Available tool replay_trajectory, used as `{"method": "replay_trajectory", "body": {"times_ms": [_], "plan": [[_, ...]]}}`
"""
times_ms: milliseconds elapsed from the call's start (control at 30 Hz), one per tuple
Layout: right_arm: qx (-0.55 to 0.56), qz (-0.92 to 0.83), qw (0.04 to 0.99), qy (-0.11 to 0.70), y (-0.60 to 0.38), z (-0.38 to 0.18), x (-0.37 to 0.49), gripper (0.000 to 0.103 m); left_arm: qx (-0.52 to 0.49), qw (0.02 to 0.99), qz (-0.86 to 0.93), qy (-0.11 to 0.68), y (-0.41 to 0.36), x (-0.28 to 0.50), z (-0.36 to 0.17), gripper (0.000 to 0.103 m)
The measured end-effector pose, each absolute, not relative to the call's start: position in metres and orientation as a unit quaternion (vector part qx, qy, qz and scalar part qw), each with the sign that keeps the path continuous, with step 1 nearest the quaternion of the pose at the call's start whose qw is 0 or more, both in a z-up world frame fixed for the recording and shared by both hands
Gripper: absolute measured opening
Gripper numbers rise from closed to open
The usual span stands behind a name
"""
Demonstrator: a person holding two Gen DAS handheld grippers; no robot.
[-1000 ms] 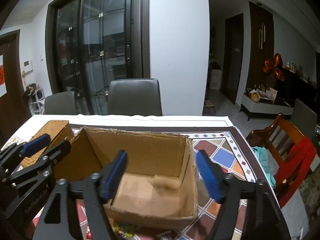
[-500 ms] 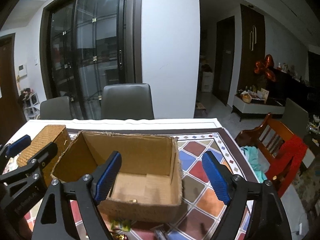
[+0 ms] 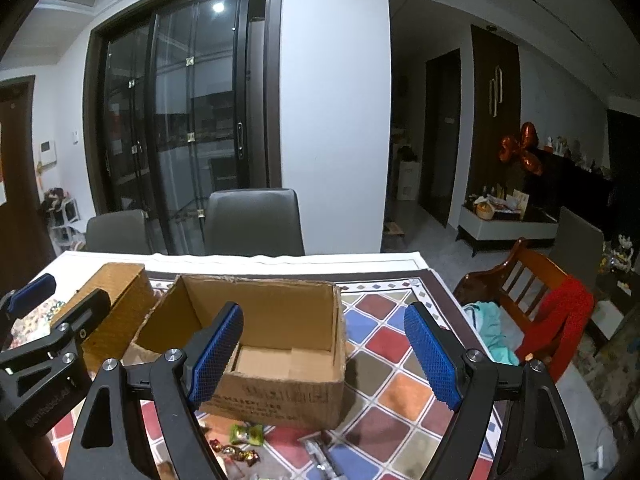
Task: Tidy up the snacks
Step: 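Open both tools to drop the snacks into the cardboard box, then move both tools back toward the remaining snacks beside the box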
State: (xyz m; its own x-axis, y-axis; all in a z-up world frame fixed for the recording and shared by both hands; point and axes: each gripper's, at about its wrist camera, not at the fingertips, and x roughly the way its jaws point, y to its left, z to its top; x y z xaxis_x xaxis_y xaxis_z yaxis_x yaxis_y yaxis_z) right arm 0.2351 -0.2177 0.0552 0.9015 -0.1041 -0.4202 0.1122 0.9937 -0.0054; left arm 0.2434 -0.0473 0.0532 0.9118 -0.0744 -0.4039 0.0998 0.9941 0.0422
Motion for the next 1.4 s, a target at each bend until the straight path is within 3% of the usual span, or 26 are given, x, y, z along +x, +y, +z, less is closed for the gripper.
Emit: {"method": "replay_trajectory", "body": {"times_ms": [1400], "plan": [[-0.02,-0.035,0.976,0.214,-0.192,0.035,0.154,0.084,0.021,0.975,-0.021,0.221,-0.012,0.153,0.031,0.08]]}}
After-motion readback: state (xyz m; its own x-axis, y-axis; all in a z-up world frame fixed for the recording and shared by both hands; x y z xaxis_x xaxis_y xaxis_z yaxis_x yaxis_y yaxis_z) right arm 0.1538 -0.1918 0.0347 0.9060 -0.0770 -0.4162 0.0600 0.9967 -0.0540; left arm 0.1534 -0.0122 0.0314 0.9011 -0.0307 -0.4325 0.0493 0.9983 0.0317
